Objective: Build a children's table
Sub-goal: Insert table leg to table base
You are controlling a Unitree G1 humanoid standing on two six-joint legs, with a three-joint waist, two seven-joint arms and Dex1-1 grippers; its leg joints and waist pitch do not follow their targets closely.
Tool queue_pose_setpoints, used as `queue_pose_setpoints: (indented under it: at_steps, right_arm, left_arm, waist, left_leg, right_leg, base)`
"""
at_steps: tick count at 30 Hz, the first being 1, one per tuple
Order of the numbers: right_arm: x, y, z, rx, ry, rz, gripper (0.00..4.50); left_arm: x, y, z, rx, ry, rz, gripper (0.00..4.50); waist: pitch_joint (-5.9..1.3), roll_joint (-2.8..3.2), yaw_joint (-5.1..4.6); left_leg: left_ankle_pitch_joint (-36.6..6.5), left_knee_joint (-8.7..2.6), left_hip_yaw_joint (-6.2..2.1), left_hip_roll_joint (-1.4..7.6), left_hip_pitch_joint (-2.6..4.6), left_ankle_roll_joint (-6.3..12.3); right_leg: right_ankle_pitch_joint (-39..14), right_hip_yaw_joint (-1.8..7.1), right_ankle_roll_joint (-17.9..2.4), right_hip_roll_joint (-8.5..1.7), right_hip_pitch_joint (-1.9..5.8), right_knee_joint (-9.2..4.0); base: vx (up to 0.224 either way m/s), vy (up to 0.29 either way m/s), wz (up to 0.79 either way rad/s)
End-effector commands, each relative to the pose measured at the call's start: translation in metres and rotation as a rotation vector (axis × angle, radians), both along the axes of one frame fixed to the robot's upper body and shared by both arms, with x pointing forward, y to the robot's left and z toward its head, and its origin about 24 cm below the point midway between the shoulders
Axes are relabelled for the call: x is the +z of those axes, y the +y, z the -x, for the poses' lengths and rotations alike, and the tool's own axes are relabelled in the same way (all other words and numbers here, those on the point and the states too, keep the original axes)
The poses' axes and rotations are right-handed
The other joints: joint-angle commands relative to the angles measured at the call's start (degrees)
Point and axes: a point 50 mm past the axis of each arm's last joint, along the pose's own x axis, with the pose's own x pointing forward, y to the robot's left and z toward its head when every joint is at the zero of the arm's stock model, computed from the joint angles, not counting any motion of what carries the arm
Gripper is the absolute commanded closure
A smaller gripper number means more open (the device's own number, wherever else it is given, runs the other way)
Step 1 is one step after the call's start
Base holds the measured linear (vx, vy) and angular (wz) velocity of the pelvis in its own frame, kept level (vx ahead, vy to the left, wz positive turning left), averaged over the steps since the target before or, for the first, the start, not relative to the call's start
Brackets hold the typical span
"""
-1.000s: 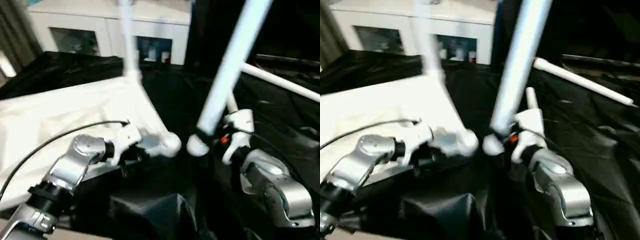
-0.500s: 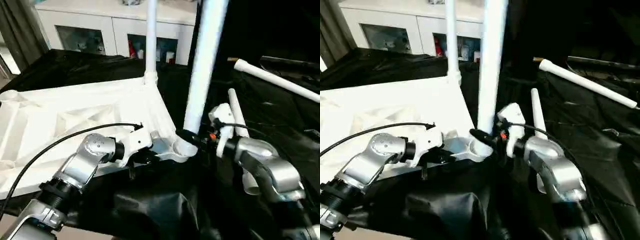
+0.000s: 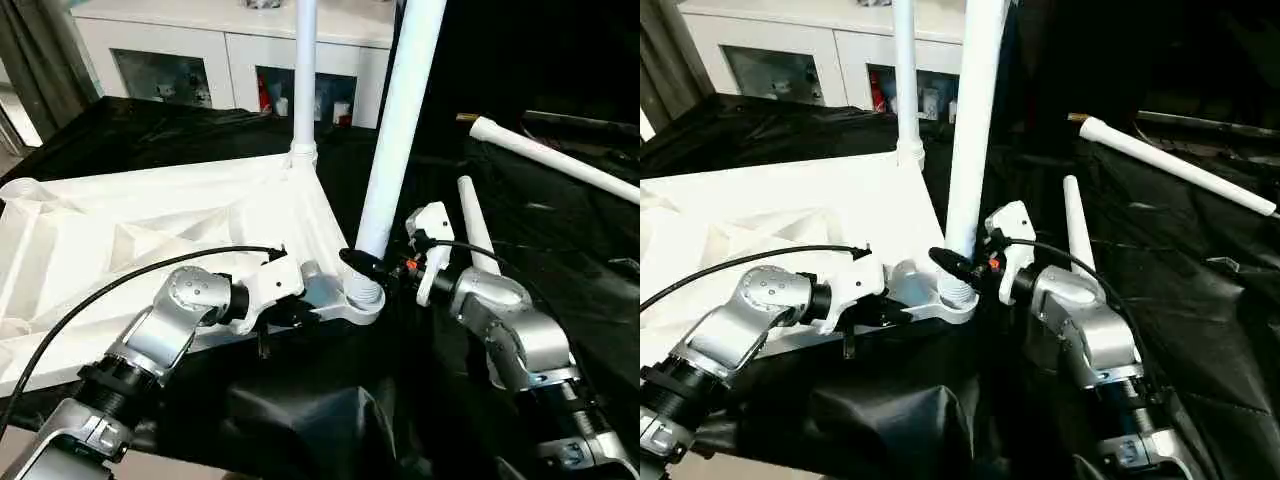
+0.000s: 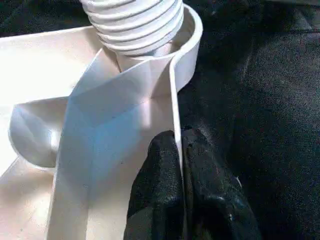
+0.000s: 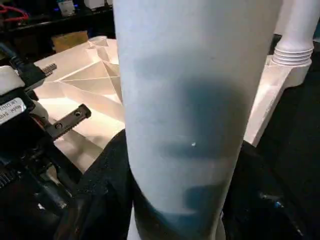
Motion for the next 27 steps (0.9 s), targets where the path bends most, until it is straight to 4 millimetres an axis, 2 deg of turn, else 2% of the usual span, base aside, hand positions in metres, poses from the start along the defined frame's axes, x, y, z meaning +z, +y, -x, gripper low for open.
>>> queue_pose_setpoints:
  at_steps: [1, 3, 5, 6, 8, 10, 11, 21, 22, 27]
  right_arm:
    - [-0.009, 0.000, 0.001, -0.001, 0.035, 0.012, 2.62]
    - [-0.010, 0.000, 0.002, 0.001, 0.034, 0.012, 2.62]
    - [-0.011, 0.001, 0.003, 0.004, 0.035, 0.011, 2.62]
    - [-0.012, 0.001, 0.003, 0.004, 0.036, 0.011, 2.62]
    - [-0.013, 0.000, 0.004, 0.003, 0.038, 0.011, 2.62]
    - [-0.014, -0.001, 0.006, 0.001, 0.040, 0.014, 2.62]
    - [-0.014, -0.001, 0.006, 0.000, 0.039, 0.015, 2.62]
    - [-0.014, -0.003, 0.006, -0.006, 0.032, 0.019, 2.62]
    - [-0.014, -0.003, 0.006, -0.007, 0.031, 0.019, 2.62]
    - [-0.014, -0.002, 0.005, -0.009, 0.027, 0.022, 2.62]
  left_arm:
    - [0.010, -0.005, -0.007, 0.017, -0.021, 0.062, 4.03]
    - [0.012, -0.004, -0.006, 0.026, -0.008, 0.081, 3.88]
    - [0.013, -0.001, -0.006, 0.027, -0.025, 0.071, 3.81]
    - [0.012, 0.001, -0.006, 0.027, -0.029, 0.060, 3.60]
    - [0.012, 0.004, -0.005, 0.034, -0.026, 0.056, 3.53]
    - [0.013, 0.009, -0.005, 0.040, -0.012, 0.065, 3.46]
    - [0.013, 0.010, -0.005, 0.038, -0.009, 0.066, 3.46]
    - [0.006, 0.020, -0.002, 0.025, 0.009, 0.005, 3.46]
    - [0.006, 0.020, -0.002, 0.021, 0.014, 0.004, 3.75]
    - [0.003, 0.021, -0.002, 0.020, 0.019, -0.006, 4.09]
  waist:
    - [-3.88, -0.49, -0.05]
    - [-3.91, -0.27, 0.14]
    - [-3.88, -0.27, 0.06]
    - [-3.85, -0.35, 0.00]
    - [-3.85, -0.37, -0.08]
    - [-3.83, 0.20, -0.15]
    - [-3.81, 0.05, -0.19]
    - [-3.74, 0.08, -0.27]
    - [-3.73, 0.10, -0.25]
    - [-3.81, 0.08, -0.29]
  left_leg:
    - [-3.97, -4.00, -0.77, 2.96, 0.29, 1.99]
    - [-4.50, -3.98, -0.69, 3.04, 0.60, 1.75]
    - [-4.81, -4.08, -0.82, 3.03, 0.32, 1.63]
    - [-4.95, -4.14, -0.84, 3.02, 0.32, 1.60]
    - [-5.22, -4.16, -0.87, 3.02, 0.35, 1.59]
    - [-6.12, -4.20, -0.92, 3.01, 0.46, 1.05]
    - [-6.51, -4.23, -0.89, 3.01, 0.44, 0.83]
    - [-7.95, -4.41, -0.94, 3.02, 0.53, 0.03]
    - [-7.94, -4.42, -0.94, 3.03, 0.56, 0.02]
    - [-7.42, -4.35, -0.92, 3.00, 0.49, 0.16]
  right_leg:
    - [-2.54, 2.78, -12.84, -4.88, 3.15, -3.55]
    - [-2.92, 2.78, -13.33, -4.90, 2.89, -3.65]
    - [-2.72, 2.72, -13.35, -4.84, 3.05, -3.60]
    - [-2.81, 2.69, -13.15, -4.77, 3.04, -3.62]
    - [-3.09, 2.71, -12.77, -4.83, 3.07, -3.66]
    - [-3.90, 2.72, -12.56, -4.78, 2.96, -3.78]
    - [-3.99, 2.75, -12.57, -4.75, 3.00, -3.87]
    - [-6.69, 2.82, -11.91, -4.76, 2.86, -4.14]
    - [-6.64, 2.81, -11.96, -4.76, 2.83, -4.14]
    - [-5.14, 2.80, -12.38, -4.72, 2.92, -3.96]
  base:
    - [0.000, 0.000, 0.00]
    - [0.000, 0.000, 0.00]
    - [0.000, 0.000, 0.00]
    - [0.000, 0.000, 0.00]
    - [0.000, 0.000, 0.00]
    - [0.000, 0.000, 0.00]
    - [0.000, 0.000, 0.00]
    - [0.000, 0.000, 0.00]
    - [0.000, 0.000, 0.00]
    - [0.000, 0.000, 0.00]
